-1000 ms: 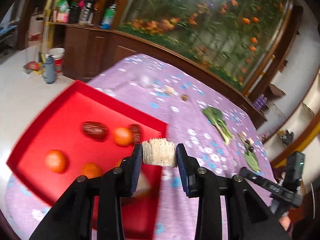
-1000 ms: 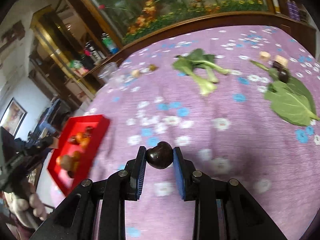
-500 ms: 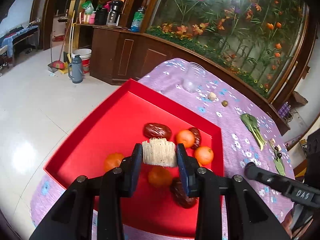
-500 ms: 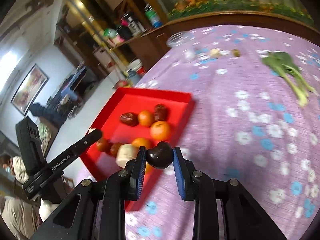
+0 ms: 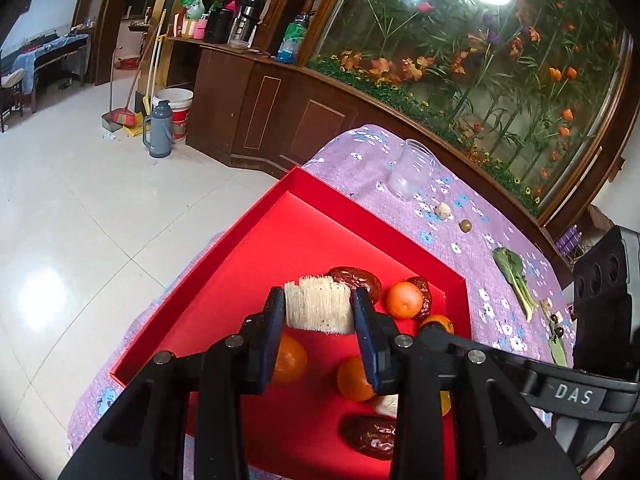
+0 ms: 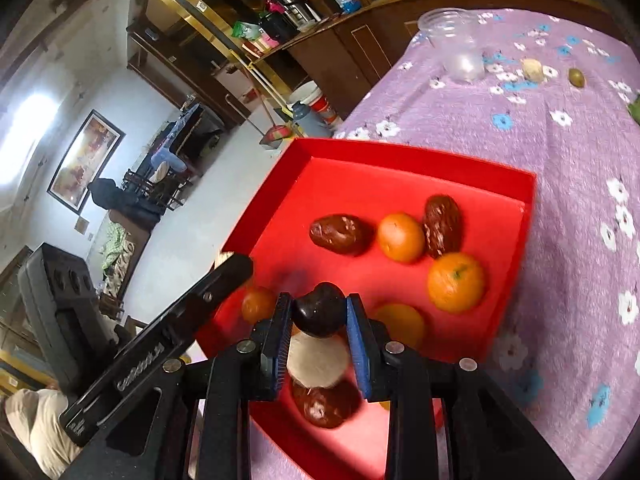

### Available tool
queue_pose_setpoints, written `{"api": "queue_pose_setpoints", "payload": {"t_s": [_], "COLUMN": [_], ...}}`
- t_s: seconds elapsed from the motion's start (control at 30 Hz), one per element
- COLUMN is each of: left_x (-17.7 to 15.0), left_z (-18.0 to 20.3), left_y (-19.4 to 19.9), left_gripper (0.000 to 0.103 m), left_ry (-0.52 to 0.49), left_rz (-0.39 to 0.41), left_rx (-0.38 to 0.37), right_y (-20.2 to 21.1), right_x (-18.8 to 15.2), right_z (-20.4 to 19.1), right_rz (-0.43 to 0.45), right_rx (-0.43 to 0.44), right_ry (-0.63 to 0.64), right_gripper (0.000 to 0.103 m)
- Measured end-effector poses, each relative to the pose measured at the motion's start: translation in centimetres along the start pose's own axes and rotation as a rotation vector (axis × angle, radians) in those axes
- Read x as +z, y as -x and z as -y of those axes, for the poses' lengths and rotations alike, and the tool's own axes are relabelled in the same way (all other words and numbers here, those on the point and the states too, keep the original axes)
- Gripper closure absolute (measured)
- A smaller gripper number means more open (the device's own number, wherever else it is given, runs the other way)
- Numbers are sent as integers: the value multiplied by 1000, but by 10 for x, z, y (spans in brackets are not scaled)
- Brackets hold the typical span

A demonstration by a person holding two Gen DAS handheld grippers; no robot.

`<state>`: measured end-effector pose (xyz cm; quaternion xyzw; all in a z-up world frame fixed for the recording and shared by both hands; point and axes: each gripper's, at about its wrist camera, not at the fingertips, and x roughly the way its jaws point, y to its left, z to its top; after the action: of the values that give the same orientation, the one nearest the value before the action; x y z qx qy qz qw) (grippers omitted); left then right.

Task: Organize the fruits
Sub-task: 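Lower the cube and plum into the red tray and open both grippers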

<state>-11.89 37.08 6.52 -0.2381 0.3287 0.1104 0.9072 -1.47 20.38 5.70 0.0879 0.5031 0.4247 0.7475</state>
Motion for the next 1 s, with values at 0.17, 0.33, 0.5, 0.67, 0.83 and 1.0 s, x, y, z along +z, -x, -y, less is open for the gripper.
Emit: {"api": "queue_pose_setpoints", "payload": {"t_s": [0.17,0.33,0.5,0.67,0.83,1.0], "left_x": [-2,-5,-5,-4,-3,-2], "left_z": [6,23,37,43,47,45], "left_y": [-4,-5,-6,-7,-8,-13], "left_gripper": [70,70,70,70,70,70], "left_ry": [-32,-106,-173,-208,-224,-221], "left_rz": [-2,9,19,26,20,-1], "left_rx": [22,72,121,151,148,136], "right_y": [1,6,8,12,11,12], "right_x": [-2,-8,-14,-19,-22,-23], "right_z": [-2,-10,-17,-21,-23,-22], "right_rz": [38,90,107,120,138,138], "right_rx": [-111,-262,-322,-337,-354,-348], "right_ry": [38,137,192,220,245,238], "right_gripper": [73,73,73,73,73,73]}}
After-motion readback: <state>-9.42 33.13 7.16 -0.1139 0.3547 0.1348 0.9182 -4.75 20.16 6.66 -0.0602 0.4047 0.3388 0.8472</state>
